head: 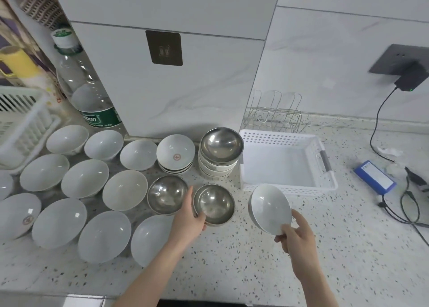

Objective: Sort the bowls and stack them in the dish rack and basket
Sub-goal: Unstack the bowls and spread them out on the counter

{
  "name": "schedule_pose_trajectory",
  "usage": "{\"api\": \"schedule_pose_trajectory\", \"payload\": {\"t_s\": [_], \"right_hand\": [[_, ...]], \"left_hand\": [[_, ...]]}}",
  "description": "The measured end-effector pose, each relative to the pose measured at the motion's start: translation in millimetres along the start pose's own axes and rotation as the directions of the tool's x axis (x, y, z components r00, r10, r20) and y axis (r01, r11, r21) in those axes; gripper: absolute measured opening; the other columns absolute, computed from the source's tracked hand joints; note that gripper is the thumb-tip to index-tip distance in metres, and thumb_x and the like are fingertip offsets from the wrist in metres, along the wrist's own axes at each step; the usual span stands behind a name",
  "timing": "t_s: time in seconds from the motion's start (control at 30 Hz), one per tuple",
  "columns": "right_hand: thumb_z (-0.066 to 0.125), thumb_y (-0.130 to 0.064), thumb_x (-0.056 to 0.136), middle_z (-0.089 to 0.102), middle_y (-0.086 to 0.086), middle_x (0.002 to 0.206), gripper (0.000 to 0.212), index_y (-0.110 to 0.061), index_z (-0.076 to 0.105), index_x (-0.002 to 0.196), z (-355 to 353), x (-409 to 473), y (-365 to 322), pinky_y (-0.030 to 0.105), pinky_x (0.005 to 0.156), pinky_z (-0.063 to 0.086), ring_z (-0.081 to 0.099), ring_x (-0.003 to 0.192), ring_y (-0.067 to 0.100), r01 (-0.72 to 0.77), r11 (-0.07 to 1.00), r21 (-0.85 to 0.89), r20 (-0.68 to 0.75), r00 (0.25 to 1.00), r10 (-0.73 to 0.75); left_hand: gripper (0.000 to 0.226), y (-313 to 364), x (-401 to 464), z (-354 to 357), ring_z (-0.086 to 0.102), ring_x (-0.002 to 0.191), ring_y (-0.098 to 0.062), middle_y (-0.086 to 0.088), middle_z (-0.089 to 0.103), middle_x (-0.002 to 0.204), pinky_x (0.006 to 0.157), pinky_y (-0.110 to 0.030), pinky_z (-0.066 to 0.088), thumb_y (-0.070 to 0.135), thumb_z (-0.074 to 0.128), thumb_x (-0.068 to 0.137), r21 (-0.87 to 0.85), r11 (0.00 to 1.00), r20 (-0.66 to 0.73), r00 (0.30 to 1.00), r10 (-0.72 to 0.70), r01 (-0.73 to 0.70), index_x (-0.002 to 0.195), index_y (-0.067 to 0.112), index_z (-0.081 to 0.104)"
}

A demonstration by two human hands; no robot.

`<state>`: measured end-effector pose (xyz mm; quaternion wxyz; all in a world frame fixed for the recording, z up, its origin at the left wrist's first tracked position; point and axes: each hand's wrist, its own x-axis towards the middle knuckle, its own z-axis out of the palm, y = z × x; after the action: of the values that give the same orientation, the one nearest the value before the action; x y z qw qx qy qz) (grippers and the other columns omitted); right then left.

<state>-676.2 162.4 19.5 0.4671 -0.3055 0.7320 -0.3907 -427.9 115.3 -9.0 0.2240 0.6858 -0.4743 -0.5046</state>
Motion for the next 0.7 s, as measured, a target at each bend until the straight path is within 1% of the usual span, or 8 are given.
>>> {"api": "schedule_pose_trajectory", "payload": {"t_s": [0.07,0.17,0.27,0.37,0.4,0.5,0.57,0.7], "right_hand": [[0.044,0.006,0.09,0.056,0.009,0.053,0.048,-0.017,0.053,0.131,-4,2,3,0.018,0.042,0.035,0.043,0.038,0.005,0.002,1.0,-0.005,0.043,0.999,-0.002],[0.045,0.005,0.091,0.057,0.006,0.052,0.046,-0.021,0.053,0.128,-8,5,10,0.02,0.044,0.037,0.045,0.041,0.007,-0.008,1.0,-0.016,0.094,0.996,0.01],[0.046,0.003,0.091,0.06,0.004,0.051,0.045,-0.028,0.054,0.123,-9,6,15,0.021,0.046,0.038,0.047,0.042,0.006,-0.002,0.999,-0.043,0.136,0.991,0.008],[0.046,0.002,0.091,0.06,0.005,0.051,0.045,-0.03,0.055,0.121,-6,8,19,0.02,0.046,0.039,0.047,0.041,0.004,0.003,0.998,-0.059,0.174,0.985,0.007],[0.046,0.002,0.091,0.06,0.006,0.051,0.044,-0.03,0.055,0.12,-5,9,20,0.018,0.045,0.038,0.046,0.041,0.004,0.004,0.998,-0.058,0.185,0.983,0.007],[0.045,0.002,0.091,0.061,0.006,0.051,0.045,-0.033,0.054,0.118,1,8,22,0.016,0.042,0.037,0.046,0.04,0.003,0.008,0.998,-0.062,0.207,0.978,0.005],[0.046,0.002,0.091,0.061,0.006,0.052,0.046,-0.034,0.054,0.118,5,7,23,0.017,0.042,0.037,0.046,0.041,0.003,0.009,0.998,-0.064,0.215,0.977,0.005],[0.046,0.001,0.09,0.062,0.007,0.052,0.046,-0.032,0.052,0.122,11,4,25,0.016,0.043,0.037,0.046,0.041,0.003,0.012,0.997,-0.076,0.222,0.975,0.005]], "left_hand": [[0.081,1,2,5,0.07,0.063,-0.003,-0.001,0.073,0.077,0.047,-0.011,0.042,0.014,0.054,0.097,0.013,1.0,-0.027,1.0,-0.01,0.01,0.154,0.043,0.005],[0.082,1,7,10,0.071,0.068,-0.007,-0.003,0.073,0.081,0.055,-0.019,0.048,0.013,0.052,0.098,0.001,0.999,-0.065,0.997,-0.036,0.036,0.155,0.042,0.001],[0.082,-3,13,11,0.071,0.069,-0.005,-0.006,0.072,0.083,0.053,-0.018,0.048,0.014,0.052,0.099,-0.001,0.997,-0.099,0.992,-0.078,0.079,0.156,0.037,-0.002],[0.08,-7,17,11,0.068,0.065,0.002,-0.008,0.072,0.082,0.045,-0.011,0.041,0.021,0.053,0.1,-0.011,0.993,-0.125,0.985,-0.116,0.115,0.156,0.034,-0.003],[0.08,-8,18,11,0.067,0.065,0.003,-0.006,0.072,0.081,0.045,-0.011,0.04,0.026,0.053,0.1,-0.012,0.993,-0.13,0.984,-0.121,0.121,0.156,0.034,-0.003],[0.083,-11,19,9,0.069,0.069,0.001,0.002,0.072,0.078,0.051,-0.017,0.042,0.036,0.057,0.097,-0.031,0.99,-0.129,0.982,-0.137,0.134,0.155,0.035,-0.001],[0.084,-11,19,8,0.068,0.063,0.002,0.003,0.071,0.081,0.046,-0.018,0.043,0.036,0.059,0.095,-0.061,0.987,-0.114,0.982,-0.152,0.146,0.154,0.039,-0.001],[0.088,-12,20,6,0.056,0.039,0.002,-0.005,0.074,0.083,0.039,-0.017,0.041,0.031,0.062,0.094,-0.115,0.977,-0.069,0.979,-0.189,0.181,0.154,0.041,-0.003]]}}
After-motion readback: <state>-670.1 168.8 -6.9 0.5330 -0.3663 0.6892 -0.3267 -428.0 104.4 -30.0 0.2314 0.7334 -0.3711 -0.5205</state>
